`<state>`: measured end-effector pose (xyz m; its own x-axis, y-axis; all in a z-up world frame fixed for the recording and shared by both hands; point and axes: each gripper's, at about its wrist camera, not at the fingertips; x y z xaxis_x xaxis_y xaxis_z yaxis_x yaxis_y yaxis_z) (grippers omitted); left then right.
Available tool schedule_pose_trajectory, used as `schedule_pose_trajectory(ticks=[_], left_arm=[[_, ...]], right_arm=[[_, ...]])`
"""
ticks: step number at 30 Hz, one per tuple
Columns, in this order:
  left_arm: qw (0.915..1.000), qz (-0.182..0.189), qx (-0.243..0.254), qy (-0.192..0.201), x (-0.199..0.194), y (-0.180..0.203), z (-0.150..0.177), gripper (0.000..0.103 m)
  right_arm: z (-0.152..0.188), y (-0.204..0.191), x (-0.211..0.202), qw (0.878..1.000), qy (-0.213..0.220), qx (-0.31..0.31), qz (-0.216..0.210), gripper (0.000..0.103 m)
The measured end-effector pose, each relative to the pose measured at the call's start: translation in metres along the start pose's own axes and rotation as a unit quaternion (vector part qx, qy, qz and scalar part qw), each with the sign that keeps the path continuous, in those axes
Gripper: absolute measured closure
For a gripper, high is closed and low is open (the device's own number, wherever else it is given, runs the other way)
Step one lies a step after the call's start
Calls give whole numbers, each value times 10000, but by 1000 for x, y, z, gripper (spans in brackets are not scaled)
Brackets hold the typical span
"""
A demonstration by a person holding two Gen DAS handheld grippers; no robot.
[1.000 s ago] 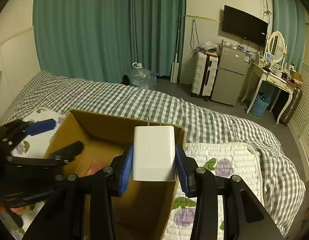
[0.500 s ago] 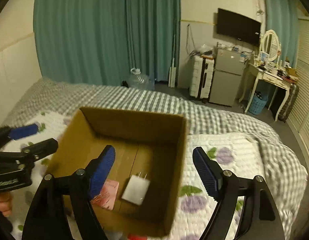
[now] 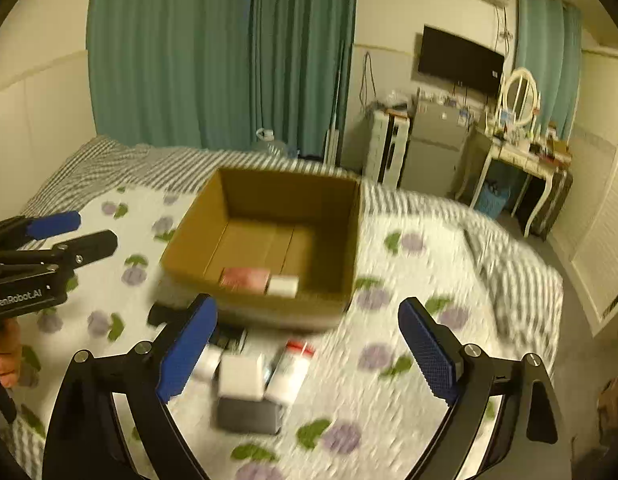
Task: Organize rigid objects
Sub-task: 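Grasp the grey UGREEN power bank with the right tool while the left grasps a white charger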
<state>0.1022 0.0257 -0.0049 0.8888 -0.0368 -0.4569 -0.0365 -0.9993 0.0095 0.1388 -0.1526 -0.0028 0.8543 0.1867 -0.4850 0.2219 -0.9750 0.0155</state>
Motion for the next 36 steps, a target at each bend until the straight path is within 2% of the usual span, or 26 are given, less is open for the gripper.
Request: schedule_pose_trajectory(ticks=[3,6,11,16,21,22,24,30,36], left_arm=[[9996,-162,145,-168,1,-4,35,26],[9991,-149,130,-382,6,-7,65,26],[9967,-75,-97,-803,22,-16,105,26],[9949,-105,-134,-992,34,-20,120,26],[9933,-142,-190,-1127,41,-21,126,26],[9931,-165,-172,-1148,41,-20,127,26],[9924,-214,-101,-1208,43,-16,127,26],[9917,-244,-5,-1260,44,5,120,26],[9913,-60,172,-1301,46,43,114,26]], right_arm=[[31,-11,5,9997,-249,77,-9,11],[60,-20,21,9984,-535,153,-109,11],[96,-35,53,9940,-1060,-206,-163,11],[120,-37,77,9884,-1478,-130,-323,11],[130,-41,99,9839,-1723,-146,-452,11],[132,-39,103,9829,-1773,-101,-478,14],[135,-35,109,9801,-1904,22,-563,35],[130,-26,92,9809,-1838,100,-624,36],[99,8,50,9919,-1205,198,-362,36]])
Point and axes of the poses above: each gripper's, at about its wrist camera, not at the fingertips, and x roughly the way its jaws point, y to its right, z to its underside, and after that the axes turned 12 degrees about y, right-handed
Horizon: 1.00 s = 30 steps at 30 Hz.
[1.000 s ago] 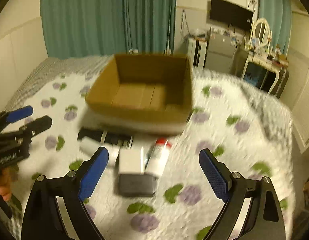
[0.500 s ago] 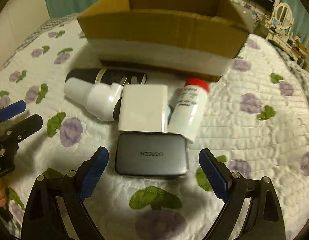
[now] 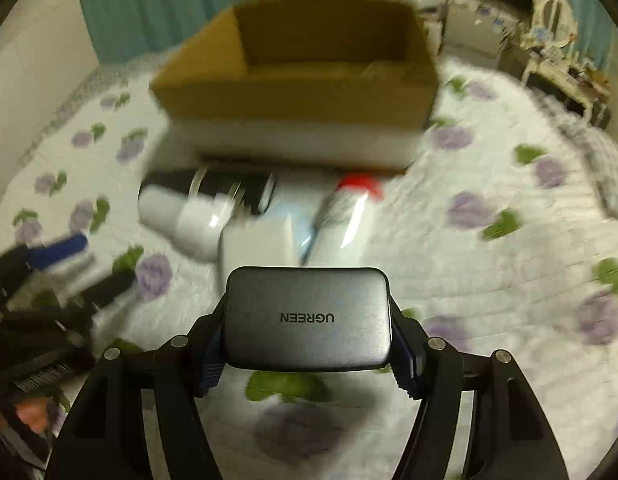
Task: Organize rigid objects
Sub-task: 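Grasp the grey UGREEN power bank with the right tool while the left grasps a white charger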
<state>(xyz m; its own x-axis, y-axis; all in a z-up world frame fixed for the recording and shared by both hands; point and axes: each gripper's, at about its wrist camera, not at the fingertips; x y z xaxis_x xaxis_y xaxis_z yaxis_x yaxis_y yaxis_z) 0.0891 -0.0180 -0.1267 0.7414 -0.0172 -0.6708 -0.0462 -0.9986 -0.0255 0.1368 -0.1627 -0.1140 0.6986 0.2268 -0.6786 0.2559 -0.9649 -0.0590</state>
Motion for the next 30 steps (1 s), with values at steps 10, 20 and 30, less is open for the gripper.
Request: schedule_pose_trajectory(ticks=[10,20,30], left_arm=[[9987,435,-153,-228,29,57,-9,26],[9985,231,275,-422,66,96,-13,26],[9989,157,183,-410,71,97,-10,46]], right_arm=[[-32,53,-1,9992,223,-7,338,36],[-21,79,4,9977,198,632,161,36],[-18,80,3,9975,183,663,137,36]])
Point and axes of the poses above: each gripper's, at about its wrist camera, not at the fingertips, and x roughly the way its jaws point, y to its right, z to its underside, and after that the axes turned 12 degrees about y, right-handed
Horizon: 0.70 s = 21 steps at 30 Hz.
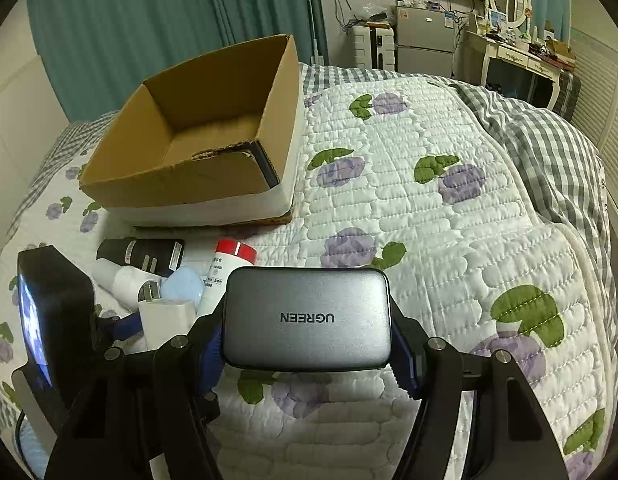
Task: Organize rigid objects
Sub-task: 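Grasp the grey UGREEN power bank with the right tool while the left grasps a white charger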
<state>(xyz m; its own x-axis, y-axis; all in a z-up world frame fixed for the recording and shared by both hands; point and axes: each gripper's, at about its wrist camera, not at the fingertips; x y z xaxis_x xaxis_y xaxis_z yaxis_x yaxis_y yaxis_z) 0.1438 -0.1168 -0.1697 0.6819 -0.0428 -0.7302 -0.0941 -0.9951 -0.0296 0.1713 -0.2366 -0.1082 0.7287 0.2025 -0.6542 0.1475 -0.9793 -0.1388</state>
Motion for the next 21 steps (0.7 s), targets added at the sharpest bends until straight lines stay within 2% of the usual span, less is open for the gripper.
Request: schedule_pose_trajectory(ticks=[3,9,10,11,17,21], left_arm=[[9999,47,71,-60,-6,-1,0,47],[9998,145,58,84,-38,-12,4,50],[9998,150,57,141,-44,-14,3,69],[9996,220,24,170,-54,-15,1,75],[9986,398,17,348,-81,-28,-12,75],[9977,514,-68,437,-88,-32,-22,75]], right_arm=[[1,-1,-1,10000,6,-28,36,36],[4,-3,-6,9998,72,-57,158,36],[5,-4,-7,9998,68,-66,179,36],[5,-5,-8,9998,71,-82,192,36],[-2,-21,-27,9989,270,-280,271,37],[1,-31,-37,9986,255,-375,278,36]])
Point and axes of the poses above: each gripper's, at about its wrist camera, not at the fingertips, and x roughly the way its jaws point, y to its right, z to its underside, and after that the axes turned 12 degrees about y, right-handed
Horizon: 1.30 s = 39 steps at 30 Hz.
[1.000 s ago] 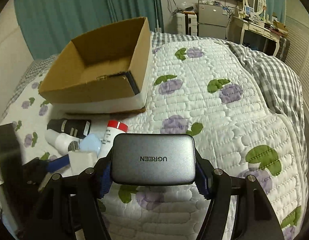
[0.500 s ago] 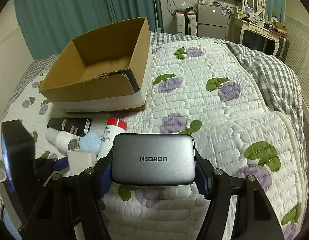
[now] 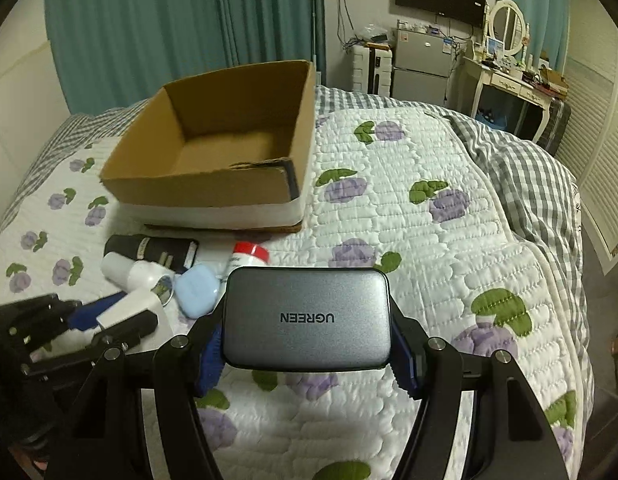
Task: Organize rigid objects
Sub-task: 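Grasp the grey UGREEN power bank with the right tool while the left grasps a white charger, then lower the power bank and white charger into the box and open both tools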
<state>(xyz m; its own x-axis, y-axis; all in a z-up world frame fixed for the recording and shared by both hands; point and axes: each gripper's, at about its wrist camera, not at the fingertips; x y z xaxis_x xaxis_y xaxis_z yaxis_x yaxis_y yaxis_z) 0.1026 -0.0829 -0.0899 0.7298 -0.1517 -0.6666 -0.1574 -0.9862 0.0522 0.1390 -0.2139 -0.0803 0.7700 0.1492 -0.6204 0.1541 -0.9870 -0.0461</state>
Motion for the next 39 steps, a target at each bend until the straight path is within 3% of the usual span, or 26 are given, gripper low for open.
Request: schedule_pose_trajectory(ticks=[9,17,24,28,32,39], left_arm=[[9981,9,-3,613,-40,-17,-52,75],[9923,-212,100,1218,-50,-45,-121,75],[9901,-383,174,1341,-1,-64,-170,75],[9913,-366,183,1253,43,-70,-178,75],[9928,-326,364,1090,77,-65,-173,75],[9940,-422,442,906,115,-55,-159,75]], right_arm=[[-24,-13,-34,9993,272,-221,89,36],[-103,-38,-46,9933,1017,-524,-137,37],[-169,-55,-11,9864,1501,-573,-342,37],[-190,-59,22,9832,1684,-623,-332,37],[-187,-49,58,9844,1645,-467,-421,37],[-171,-31,115,9917,1119,-412,-483,37]])
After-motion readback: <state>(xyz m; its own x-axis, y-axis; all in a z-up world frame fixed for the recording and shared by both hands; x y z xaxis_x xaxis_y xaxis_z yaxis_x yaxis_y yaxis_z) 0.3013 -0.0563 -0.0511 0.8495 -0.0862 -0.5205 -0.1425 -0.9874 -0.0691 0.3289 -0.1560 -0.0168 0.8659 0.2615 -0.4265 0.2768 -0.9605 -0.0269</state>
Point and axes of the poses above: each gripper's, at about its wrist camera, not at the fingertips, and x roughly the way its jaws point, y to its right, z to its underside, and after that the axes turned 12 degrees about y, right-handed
